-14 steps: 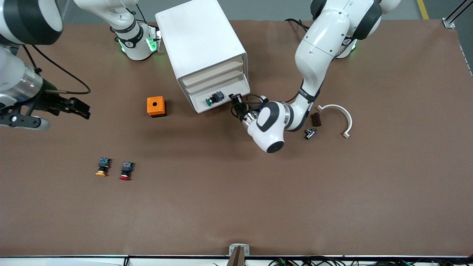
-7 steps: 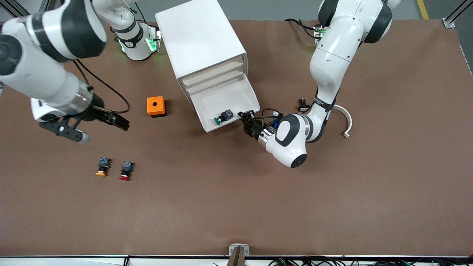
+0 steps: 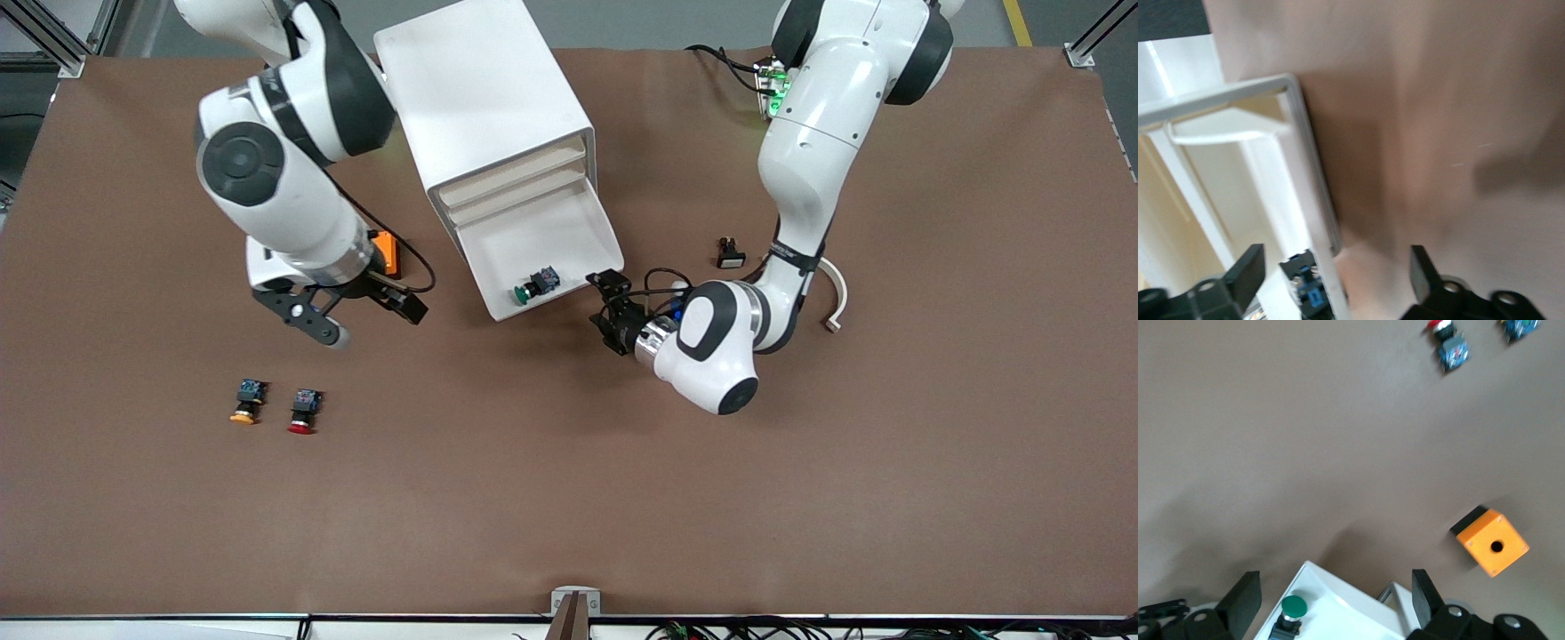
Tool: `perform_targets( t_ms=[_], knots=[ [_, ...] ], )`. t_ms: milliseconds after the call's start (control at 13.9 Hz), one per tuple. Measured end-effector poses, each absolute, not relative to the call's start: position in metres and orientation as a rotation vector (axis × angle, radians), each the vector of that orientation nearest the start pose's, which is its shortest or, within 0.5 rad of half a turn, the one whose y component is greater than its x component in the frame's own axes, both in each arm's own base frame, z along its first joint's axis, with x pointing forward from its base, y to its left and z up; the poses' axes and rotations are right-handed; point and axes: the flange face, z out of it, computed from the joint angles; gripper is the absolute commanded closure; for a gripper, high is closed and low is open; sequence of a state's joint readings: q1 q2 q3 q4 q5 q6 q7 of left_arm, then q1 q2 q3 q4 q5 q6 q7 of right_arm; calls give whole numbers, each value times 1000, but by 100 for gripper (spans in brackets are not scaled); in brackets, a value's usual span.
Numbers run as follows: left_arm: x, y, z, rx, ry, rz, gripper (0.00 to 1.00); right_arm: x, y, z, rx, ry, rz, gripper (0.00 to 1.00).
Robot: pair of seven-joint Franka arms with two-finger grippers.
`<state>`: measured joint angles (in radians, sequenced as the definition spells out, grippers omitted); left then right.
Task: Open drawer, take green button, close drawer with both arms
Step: 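Grasp the green button in the drawer while the left gripper withdraws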
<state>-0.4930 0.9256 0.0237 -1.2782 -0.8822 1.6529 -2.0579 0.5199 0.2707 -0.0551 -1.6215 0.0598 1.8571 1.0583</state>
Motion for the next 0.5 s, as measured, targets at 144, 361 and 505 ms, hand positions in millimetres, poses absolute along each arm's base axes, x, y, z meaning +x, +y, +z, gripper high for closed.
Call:
perform_targets(
  t_ms=[144, 361, 505],
  knots=[
    [610, -361, 203, 1822, 2470, -1355, 1, 558, 324, 441, -2949, 1039, 101, 0],
    [626, -339, 236, 2082, 2410, -1035, 1, 533, 368, 401, -2901, 1142, 98, 0],
    [629, -335, 261, 2203, 2347, -886, 1, 512, 398, 375, -2883, 1186, 90, 0]
  ],
)
